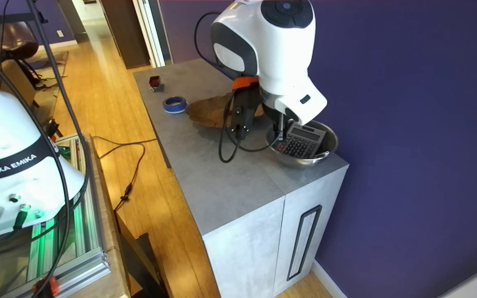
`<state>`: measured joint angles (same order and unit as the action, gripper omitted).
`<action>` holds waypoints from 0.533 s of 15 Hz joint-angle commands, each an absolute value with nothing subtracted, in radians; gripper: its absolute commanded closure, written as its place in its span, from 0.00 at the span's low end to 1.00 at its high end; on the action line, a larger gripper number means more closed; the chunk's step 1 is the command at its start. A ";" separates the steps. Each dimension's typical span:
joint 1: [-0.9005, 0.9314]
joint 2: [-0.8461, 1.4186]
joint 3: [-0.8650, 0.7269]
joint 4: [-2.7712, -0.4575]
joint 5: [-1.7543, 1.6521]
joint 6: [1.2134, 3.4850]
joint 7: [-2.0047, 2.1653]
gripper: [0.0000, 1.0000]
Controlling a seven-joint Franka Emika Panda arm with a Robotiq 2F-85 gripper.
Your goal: Pick up the calculator from the silver bowl and put it in the brown bowl
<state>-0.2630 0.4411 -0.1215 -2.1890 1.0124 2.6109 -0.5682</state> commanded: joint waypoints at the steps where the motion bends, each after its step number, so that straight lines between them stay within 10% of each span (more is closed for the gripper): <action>1: -0.210 0.314 -0.158 -2.309 0.928 2.786 -0.582 0.34; 4: -0.191 0.257 -0.135 -2.345 0.906 2.874 -0.646 0.12; 5: -0.211 0.321 -0.137 -2.289 0.936 2.842 -0.617 0.31; 8: -0.188 0.283 -0.134 -2.313 0.931 2.859 -0.637 0.00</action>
